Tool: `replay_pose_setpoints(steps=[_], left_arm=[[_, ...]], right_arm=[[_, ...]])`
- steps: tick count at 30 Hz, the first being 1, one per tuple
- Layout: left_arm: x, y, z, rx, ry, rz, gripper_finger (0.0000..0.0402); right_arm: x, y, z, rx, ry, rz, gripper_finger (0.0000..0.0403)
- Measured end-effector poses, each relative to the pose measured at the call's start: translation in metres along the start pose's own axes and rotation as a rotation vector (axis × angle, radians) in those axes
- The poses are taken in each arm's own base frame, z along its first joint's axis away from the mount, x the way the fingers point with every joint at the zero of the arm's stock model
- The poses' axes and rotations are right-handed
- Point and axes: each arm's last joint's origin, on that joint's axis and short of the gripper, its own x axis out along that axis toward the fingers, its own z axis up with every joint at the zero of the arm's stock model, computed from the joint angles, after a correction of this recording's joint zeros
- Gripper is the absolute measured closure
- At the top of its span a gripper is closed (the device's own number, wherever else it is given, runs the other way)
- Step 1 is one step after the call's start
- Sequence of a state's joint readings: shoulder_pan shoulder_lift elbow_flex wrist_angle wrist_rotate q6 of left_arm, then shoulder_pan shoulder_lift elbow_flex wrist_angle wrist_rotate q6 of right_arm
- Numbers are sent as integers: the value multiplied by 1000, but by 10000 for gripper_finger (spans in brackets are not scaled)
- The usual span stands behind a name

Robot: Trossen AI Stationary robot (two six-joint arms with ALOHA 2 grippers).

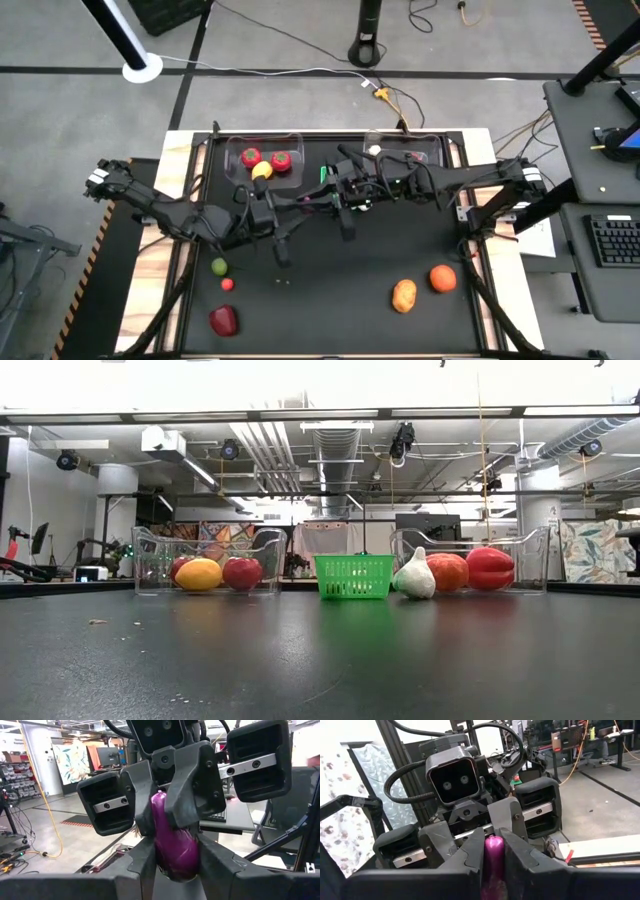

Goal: Sort produce into baskets
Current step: Put the eggplant into the green basket

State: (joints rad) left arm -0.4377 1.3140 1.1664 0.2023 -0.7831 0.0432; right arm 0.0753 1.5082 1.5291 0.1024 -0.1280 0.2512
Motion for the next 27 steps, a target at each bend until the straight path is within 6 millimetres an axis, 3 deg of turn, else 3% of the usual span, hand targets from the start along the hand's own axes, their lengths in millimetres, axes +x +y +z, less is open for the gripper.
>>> replay_pose_setpoints(steps=[7,16,22,27], left_arm=[[0,2,0,-92,3,63,273],[-2,3,-16,-209,121,80,199],[-7,3,-35,-376,326,3,179],[-18,6,-57,-552,616,-3,178]], right_arm=[[-1,-5,1,24,0,-18,358],[-5,-26,-4,102,95,-95,361],[-13,-53,-12,178,207,-217,360],[-28,-81,-31,233,401,-492,359]])
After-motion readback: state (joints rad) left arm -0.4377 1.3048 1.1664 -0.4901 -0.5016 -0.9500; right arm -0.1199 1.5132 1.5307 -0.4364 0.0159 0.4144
